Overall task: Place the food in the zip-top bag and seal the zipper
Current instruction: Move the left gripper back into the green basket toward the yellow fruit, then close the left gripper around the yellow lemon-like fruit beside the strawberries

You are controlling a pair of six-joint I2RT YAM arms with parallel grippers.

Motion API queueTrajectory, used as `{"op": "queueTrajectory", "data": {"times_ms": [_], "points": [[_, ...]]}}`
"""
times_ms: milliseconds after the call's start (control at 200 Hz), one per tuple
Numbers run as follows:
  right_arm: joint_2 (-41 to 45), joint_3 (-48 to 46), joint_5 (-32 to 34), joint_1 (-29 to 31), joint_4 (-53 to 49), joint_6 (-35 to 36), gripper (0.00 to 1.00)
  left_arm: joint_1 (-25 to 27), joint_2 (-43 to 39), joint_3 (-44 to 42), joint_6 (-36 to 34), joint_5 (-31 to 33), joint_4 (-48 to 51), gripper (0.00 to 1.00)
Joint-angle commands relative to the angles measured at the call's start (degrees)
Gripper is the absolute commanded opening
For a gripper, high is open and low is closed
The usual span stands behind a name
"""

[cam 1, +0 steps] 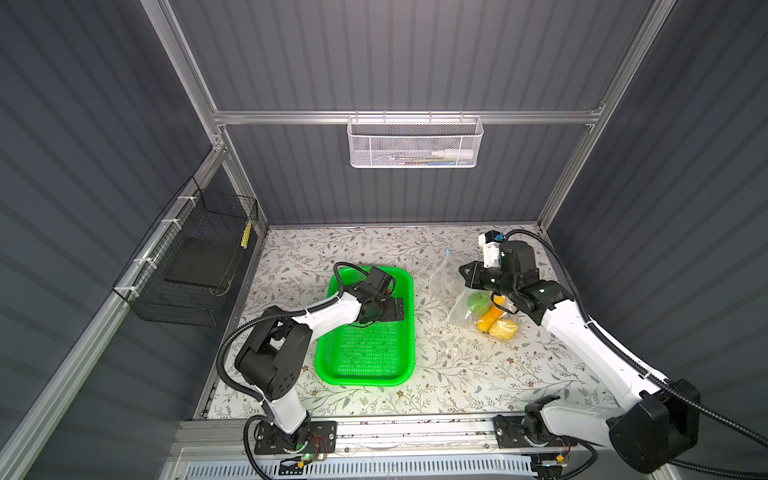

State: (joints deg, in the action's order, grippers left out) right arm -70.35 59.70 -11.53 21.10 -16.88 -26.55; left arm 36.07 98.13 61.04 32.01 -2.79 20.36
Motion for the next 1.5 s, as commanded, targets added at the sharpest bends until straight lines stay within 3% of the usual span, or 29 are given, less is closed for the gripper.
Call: {"op": "queueTrajectory", "data": {"times_ms": [0, 125, 500, 1051, 1231, 1496], "points": [[0.2, 1.0, 0.6, 0.2, -0.7, 0.6, 0.10, -0.2, -1.0, 1.9, -3.1, 0.8, 4.2, 1.00], [0.2, 1.1, 0.5, 0.3, -0.4, 0.6, 0.10, -0.2, -2.6, 1.3, -3.1, 2.8, 4.7, 1.00], [0.4, 1.4, 0.5, 0.3, -0.7, 0.9, 0.10, -0.2, 0.2, 1.4, 7.0, 7.1, -3.0, 1.00], [0.2, 1.4, 1.0, 0.3, -0.8, 1.6, 0.10, -0.2, 7.4, 7.4, 3.9, 4.5, -6.7, 1.00], [0.2, 1.1, 1.1, 0.3, -0.9, 1.6, 0.10, -0.3, 8.8, 8.6, 1.7, 6.0, -5.5, 0.99], [0.2, 0.8, 1.3, 0.3, -1.0, 1.7, 0.10, -0.2, 9.0, 7.5, 0.4, 10.5, -4.0, 0.91]]}}
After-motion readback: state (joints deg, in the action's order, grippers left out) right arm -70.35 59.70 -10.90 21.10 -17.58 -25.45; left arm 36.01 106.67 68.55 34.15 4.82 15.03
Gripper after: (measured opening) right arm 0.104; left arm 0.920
